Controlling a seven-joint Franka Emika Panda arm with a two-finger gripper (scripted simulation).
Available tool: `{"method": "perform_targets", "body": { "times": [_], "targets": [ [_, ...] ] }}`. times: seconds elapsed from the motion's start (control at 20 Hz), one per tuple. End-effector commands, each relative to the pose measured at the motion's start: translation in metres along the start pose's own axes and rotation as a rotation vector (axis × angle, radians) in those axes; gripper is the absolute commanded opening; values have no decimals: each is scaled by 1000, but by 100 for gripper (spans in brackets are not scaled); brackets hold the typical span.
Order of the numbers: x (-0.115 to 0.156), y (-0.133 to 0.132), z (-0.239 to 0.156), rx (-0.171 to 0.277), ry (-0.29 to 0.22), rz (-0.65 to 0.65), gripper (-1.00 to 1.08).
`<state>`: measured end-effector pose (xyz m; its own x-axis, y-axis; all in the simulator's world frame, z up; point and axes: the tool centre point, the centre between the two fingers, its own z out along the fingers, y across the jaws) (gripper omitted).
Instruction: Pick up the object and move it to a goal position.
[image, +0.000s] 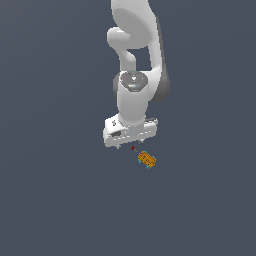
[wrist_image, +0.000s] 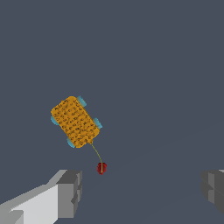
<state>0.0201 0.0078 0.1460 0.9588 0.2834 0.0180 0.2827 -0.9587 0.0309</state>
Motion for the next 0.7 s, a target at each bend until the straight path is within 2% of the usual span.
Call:
{"method": "perform_targets", "body": {
  "times": [0.0, 0.65],
  "targets": [
    [1, -7, 10, 2, -3, -76, 100],
    [6, -47, 61, 23, -11, -481, 100]
  ]
}}
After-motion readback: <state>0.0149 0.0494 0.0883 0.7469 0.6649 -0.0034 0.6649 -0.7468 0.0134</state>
